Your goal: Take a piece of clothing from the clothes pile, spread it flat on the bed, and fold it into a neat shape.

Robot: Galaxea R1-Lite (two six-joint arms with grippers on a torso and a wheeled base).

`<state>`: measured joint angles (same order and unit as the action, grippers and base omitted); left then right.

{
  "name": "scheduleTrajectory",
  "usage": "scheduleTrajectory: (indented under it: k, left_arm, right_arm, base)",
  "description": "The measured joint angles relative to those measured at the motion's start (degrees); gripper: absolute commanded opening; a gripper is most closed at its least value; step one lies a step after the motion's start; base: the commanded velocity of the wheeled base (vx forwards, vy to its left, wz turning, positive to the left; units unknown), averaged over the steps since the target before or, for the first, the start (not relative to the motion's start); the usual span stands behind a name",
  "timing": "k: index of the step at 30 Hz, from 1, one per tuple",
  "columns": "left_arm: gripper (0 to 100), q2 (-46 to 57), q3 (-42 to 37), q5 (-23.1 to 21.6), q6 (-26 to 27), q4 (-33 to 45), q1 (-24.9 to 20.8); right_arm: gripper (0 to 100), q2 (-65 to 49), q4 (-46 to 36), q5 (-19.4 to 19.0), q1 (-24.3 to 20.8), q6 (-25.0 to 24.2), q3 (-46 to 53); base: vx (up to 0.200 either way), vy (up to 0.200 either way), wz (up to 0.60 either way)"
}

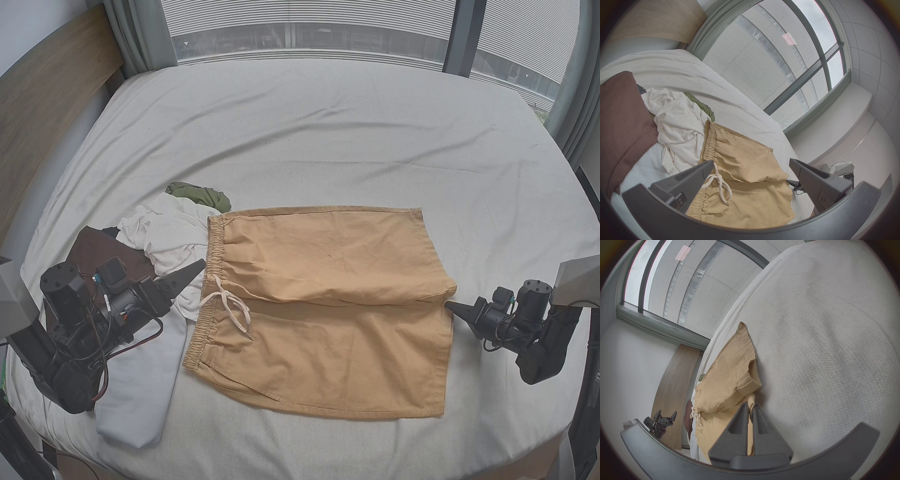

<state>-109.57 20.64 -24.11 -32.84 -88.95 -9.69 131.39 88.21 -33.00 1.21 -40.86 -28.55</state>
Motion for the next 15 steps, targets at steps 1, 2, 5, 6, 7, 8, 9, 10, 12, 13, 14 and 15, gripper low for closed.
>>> scheduleTrajectory:
  k: [1, 2, 5, 6, 7, 8, 9, 10, 12, 13, 14, 15]
  left_arm:
    - [100, -0.02, 0.00, 0.02, 0.00, -0.02, 0.00]
    - [100, -0.02, 0.00, 0.02, 0.00, -0.02, 0.02]
    - [100, -0.05, -0.11, -0.05, 0.00, -0.02, 0.05]
    - [100, -0.07, -0.16, -0.02, 0.00, -0.02, 0.05]
    - [100, -0.11, -0.20, -0.02, 0.00, -0.02, 0.05]
    - [100, -0.13, -0.28, -0.05, 0.00, -0.05, 0.05]
    - [100, -0.13, -0.52, -0.09, -0.02, -0.02, 0.05]
    - [100, -0.13, -0.68, -0.13, -0.05, 0.00, 0.07]
    - [100, -0.10, -1.13, -0.68, -0.05, -0.02, 0.24]
    - [100, -0.02, -1.68, -1.43, 0.05, -0.02, 0.33]
    - [100, 0.00, -2.23, -2.10, 0.30, -0.02, 0.40]
    - [100, 0.04, -2.86, -2.71, 0.71, -0.02, 0.55]
  right_arm:
    - [0, 0.00, -0.02, 0.00, 0.00, 0.02, -0.11]
    - [0, 0.00, -0.02, 0.00, 0.02, 0.04, -0.22]
    - [0, 0.02, 0.00, 0.05, 0.06, 0.11, -0.39]
    - [0, 0.02, 0.00, 0.02, 0.09, 0.17, -0.41]
    - [0, 0.02, 0.00, 0.00, 0.13, 0.27, -0.39]
    - [100, 0.02, 0.00, 0.00, 0.16, 0.35, -0.35]
    - [100, 0.02, 0.00, 0.00, 0.17, 0.39, -0.24]
    - [100, 0.02, 0.00, 0.00, 0.17, 0.41, -0.22]
    - [100, 0.02, 0.00, 0.05, 0.24, 0.41, -0.20]
    - [100, 0.02, 0.00, 0.10, 0.30, 0.41, -0.35]
    - [100, 0.02, 0.00, 0.13, 0.41, 0.44, -0.55]
    - [100, 0.00, 0.02, 0.16, 0.63, 0.49, -0.69]
  base:
    - [0.000, 0.000, 0.00]
    - [0.000, 0.000, 0.00]
    - [0.000, 0.000, 0.00]
    - [0.000, 0.000, 0.00]
    - [0.000, 0.000, 0.00]
    - [0.000, 0.000, 0.00]
    - [0.000, 0.000, 0.00]
    - [0.000, 0.000, 0.00]
    - [0.000, 0.000, 0.00]
    - [0.000, 0.000, 0.00]
    - [0.000, 0.000, 0.00]
    - [0.000, 0.000, 0.00]
